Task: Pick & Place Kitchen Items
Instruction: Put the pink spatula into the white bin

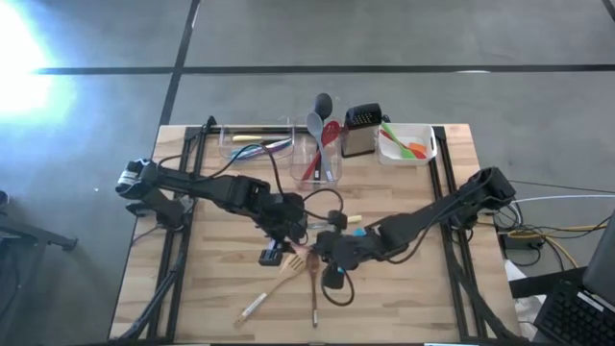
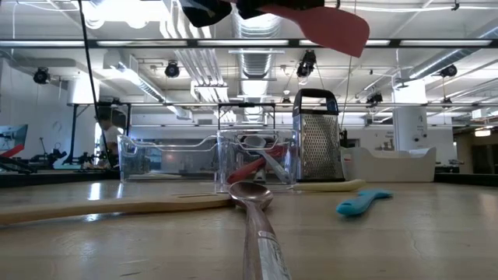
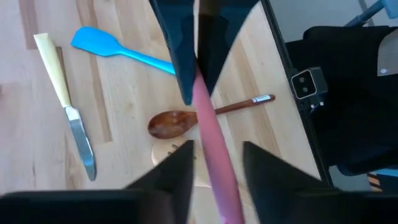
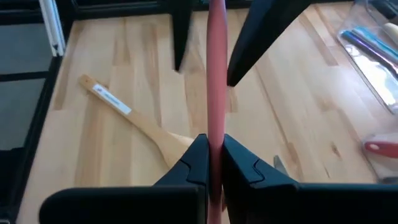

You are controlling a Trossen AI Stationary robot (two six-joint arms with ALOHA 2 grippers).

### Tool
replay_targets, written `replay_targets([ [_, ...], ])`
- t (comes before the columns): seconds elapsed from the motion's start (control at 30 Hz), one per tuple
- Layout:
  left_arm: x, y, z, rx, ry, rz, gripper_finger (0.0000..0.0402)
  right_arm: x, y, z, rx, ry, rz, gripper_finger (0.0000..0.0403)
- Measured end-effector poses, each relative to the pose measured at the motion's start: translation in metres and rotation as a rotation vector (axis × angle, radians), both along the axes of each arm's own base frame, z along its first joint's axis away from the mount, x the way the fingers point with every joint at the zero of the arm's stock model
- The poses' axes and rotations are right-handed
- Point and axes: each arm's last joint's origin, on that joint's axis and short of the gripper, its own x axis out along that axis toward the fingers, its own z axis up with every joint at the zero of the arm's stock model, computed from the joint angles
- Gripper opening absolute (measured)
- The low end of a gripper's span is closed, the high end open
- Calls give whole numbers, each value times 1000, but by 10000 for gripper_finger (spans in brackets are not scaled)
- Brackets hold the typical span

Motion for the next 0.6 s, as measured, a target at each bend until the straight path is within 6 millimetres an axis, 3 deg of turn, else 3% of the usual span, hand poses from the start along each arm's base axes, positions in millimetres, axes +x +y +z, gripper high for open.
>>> replay_targets([
  [0.17, -5, 6, 0, 142, -2, 100, 216, -12, -7, -4, -45, 94, -100, 10],
  [0.33, -19, 12, -5, 406, -95, 305, 240, -42, -21, -13, -158, 296, -309, 10],
  [0.47, -31, 8, -14, 335, -290, 330, 242, -71, -34, -11, -212, 362, -433, 9],
  [0.6, -40, 7, -37, 228, -522, 327, 242, -97, -52, -2, -203, 324, -476, 9],
])
